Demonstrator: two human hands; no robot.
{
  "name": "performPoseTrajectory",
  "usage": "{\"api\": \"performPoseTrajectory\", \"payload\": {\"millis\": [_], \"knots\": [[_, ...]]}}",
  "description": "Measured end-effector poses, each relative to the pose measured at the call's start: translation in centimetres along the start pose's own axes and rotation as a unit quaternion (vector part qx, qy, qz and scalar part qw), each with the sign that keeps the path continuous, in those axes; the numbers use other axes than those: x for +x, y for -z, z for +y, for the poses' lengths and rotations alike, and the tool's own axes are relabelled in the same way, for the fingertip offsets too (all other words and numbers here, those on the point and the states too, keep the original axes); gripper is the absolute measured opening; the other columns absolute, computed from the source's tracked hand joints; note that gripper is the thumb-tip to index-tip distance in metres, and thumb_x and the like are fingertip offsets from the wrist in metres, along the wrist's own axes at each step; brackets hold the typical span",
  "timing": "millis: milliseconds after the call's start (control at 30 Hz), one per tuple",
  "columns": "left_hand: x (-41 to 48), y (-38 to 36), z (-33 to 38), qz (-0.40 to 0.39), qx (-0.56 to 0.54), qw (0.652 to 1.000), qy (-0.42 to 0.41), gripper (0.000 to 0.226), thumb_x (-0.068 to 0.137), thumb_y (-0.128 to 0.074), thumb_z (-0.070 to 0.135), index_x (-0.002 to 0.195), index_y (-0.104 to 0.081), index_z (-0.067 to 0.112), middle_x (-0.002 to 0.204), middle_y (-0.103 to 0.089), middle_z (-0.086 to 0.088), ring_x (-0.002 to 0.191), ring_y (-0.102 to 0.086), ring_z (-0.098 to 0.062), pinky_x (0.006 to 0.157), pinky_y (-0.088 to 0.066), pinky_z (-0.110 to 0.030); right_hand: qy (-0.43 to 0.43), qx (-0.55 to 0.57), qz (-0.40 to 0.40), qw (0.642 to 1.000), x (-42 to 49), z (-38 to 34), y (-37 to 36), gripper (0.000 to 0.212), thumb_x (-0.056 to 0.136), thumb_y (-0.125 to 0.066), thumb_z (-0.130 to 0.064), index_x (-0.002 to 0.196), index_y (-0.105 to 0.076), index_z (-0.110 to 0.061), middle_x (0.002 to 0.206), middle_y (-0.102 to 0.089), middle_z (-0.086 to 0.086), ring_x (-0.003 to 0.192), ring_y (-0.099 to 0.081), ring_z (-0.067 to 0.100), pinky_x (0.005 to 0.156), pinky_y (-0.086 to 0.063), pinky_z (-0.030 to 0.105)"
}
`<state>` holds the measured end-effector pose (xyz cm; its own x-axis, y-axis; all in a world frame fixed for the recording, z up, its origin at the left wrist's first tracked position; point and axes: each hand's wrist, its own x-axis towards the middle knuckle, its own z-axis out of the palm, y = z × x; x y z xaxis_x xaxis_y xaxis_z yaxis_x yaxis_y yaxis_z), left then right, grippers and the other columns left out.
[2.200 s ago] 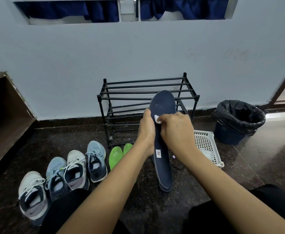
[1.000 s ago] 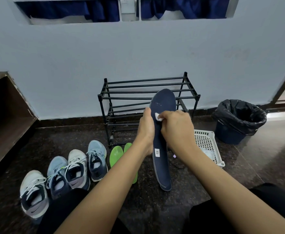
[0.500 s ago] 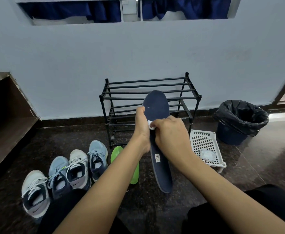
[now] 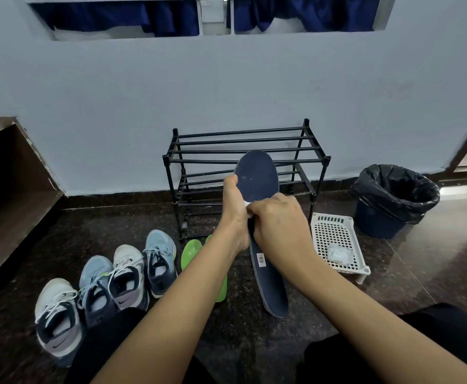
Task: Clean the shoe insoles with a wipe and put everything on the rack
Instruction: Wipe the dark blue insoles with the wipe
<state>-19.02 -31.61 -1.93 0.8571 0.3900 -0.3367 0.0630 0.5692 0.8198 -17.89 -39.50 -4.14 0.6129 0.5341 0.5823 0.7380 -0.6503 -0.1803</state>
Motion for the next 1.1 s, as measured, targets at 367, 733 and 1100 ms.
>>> {"api": "performPoseTrajectory", "payload": {"millis": [367, 733, 1100], "knots": [[-0.5, -0.8, -0.6, -0.034, 0.033, 0.999, 0.023, 0.044, 0.093, -0.032, 0.044, 0.072, -0.060, 0.018, 0.068, -0.063, 0.001, 0.063, -0.056, -0.018, 0.058, -0.041, -0.027, -0.046, 0.026, 0.031, 0.998, 0.6, 1.5, 0.7, 0.022, 0.058, -0.061, 0.004, 0.064, -0.072, -0.014, 0.051, -0.061, 0.007, 0.054, -0.055, 0.030, 0.057, -0.045, 0.033], [-0.8, -0.4, -0.6, -0.018, 0.057, 0.998, 0.015, 0.050, 0.096, -0.031, 0.048, 0.072, -0.063, 0.017, 0.066, -0.064, 0.000, 0.061, -0.057, -0.018, 0.057, -0.042, -0.026, -0.054, 0.056, -0.001, 0.997, 0.4, 1.3, 1.3, 0.017, 0.070, -0.061, 0.002, 0.073, -0.072, -0.011, 0.057, -0.062, 0.013, 0.058, -0.057, 0.034, 0.063, -0.047, 0.038], [-0.7, 0.2, -0.3, 0.002, 0.035, 0.999, 0.032, 0.050, 0.095, -0.033, 0.049, 0.084, -0.067, 0.013, 0.077, -0.069, -0.004, 0.071, -0.062, -0.020, 0.064, -0.047, -0.029, -0.039, 0.066, 0.002, 0.997, -0.6, -0.2, 1.3, 0.024, 0.057, -0.065, 0.008, 0.067, -0.072, -0.013, 0.051, -0.058, 0.007, 0.052, -0.054, 0.028, 0.057, -0.045, 0.033]]}}
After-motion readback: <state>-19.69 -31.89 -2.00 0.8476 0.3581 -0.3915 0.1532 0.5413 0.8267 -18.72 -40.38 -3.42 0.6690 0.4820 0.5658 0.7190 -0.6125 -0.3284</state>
